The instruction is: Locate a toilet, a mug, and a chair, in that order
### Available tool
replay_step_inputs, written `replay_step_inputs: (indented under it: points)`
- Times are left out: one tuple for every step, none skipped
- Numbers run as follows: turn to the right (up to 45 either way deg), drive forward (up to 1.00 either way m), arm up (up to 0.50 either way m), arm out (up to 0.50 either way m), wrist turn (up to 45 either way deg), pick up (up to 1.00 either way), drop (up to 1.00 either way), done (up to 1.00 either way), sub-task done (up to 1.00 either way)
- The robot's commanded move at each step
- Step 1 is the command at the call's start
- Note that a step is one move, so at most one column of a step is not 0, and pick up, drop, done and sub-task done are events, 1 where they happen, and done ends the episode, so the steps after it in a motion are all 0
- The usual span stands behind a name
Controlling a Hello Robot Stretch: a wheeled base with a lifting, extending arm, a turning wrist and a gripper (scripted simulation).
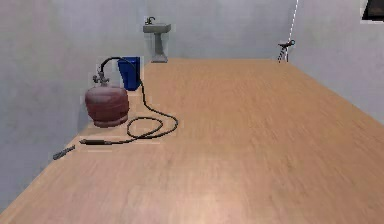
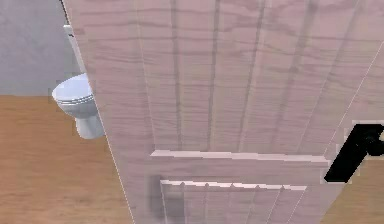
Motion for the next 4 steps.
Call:
replay_step_inputs:
  points:
    - [3.0,0.00,0.00,0.00,0.0,0.00,0.00,0.00,0.00]
    - [0.0,0.50,0.00,0.00,0.0,0.00,0.00,0.00,0.00]
    - [36.0,0.00,0.00,0.00,0.0,0.00,0.00,0.00,0.00]
    - [0.0,0.55,0.00,0.00,0.0,0.00,0.00,0.00,0.00]
